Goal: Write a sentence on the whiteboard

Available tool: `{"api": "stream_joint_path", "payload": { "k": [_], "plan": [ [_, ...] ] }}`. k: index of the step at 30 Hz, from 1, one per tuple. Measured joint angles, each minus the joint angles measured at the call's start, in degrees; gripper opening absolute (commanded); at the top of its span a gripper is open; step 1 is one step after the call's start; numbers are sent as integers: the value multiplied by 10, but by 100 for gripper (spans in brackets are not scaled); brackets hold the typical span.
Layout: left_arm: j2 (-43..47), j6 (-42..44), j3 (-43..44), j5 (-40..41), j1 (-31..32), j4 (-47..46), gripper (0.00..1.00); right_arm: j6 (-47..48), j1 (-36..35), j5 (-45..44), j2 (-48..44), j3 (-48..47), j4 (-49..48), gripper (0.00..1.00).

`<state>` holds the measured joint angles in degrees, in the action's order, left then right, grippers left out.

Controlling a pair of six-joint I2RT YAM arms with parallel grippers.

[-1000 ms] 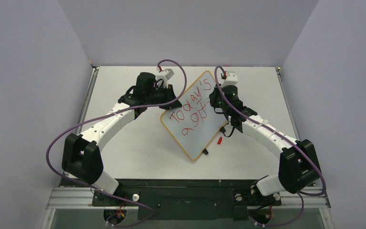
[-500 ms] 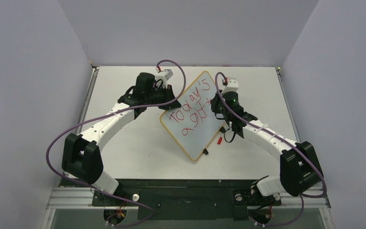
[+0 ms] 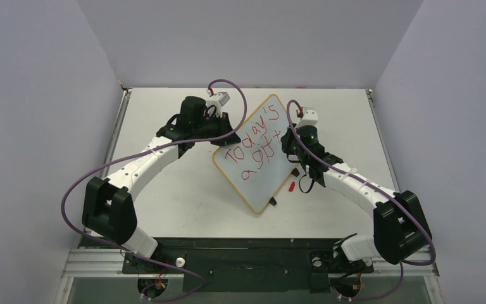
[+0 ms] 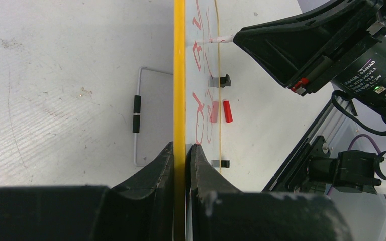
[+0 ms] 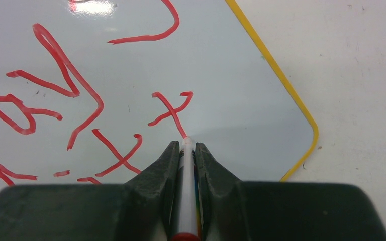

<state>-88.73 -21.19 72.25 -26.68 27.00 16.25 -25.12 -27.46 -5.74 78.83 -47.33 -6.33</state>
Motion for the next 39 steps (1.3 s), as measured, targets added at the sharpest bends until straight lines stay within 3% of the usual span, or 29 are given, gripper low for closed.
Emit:
{"api": "stream_joint_path", "payload": {
  "k": [32, 39],
  "plan": [
    [0, 0, 0, -3, 0, -5, 0, 11, 17, -14, 37, -73, 57, 0],
    [0, 0, 0, -3, 0, -5, 0, 6, 15, -10, -11, -64, 72, 0]
  ]
}}
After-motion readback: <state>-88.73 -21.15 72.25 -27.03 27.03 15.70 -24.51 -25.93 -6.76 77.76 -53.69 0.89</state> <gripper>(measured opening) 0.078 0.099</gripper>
